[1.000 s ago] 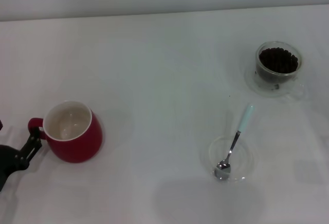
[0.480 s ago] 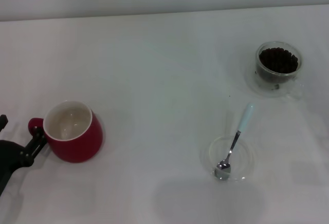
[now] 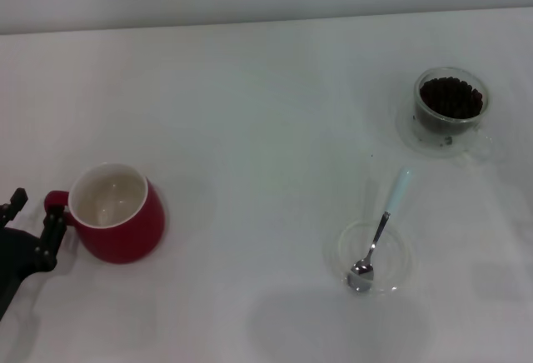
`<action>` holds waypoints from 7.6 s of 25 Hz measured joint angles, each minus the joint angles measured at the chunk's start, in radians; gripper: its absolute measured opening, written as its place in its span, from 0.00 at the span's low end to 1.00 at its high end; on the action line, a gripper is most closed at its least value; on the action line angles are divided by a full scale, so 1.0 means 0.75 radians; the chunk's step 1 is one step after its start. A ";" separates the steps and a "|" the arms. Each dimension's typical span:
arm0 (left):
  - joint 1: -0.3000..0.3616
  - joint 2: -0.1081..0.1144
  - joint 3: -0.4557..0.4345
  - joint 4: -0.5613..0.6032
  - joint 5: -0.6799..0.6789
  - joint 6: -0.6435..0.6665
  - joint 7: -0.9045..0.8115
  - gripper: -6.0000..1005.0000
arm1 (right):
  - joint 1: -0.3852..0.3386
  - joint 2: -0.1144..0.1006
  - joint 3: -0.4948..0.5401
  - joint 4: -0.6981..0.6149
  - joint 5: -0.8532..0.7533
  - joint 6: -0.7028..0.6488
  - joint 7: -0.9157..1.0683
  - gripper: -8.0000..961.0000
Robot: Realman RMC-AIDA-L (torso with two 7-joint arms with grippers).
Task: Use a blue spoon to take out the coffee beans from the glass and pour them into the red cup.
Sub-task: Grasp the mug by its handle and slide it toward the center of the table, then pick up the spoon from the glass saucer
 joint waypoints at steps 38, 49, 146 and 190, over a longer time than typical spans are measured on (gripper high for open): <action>-0.100 -0.004 0.000 0.014 0.154 -0.018 0.000 0.14 | -0.019 0.000 0.000 0.000 0.000 0.035 -0.008 0.90; -0.195 -0.007 0.000 0.029 0.249 -0.075 0.000 0.14 | -0.021 0.000 0.000 0.000 0.000 0.054 0.000 0.90; -0.164 -0.001 -0.017 0.163 0.437 -0.109 0.212 0.71 | -0.056 0.000 -0.009 0.023 0.004 0.076 0.029 0.89; -0.156 -0.002 -0.082 0.056 0.069 0.219 0.212 0.72 | 0.176 -0.167 -0.521 -0.413 -0.906 0.075 1.781 0.89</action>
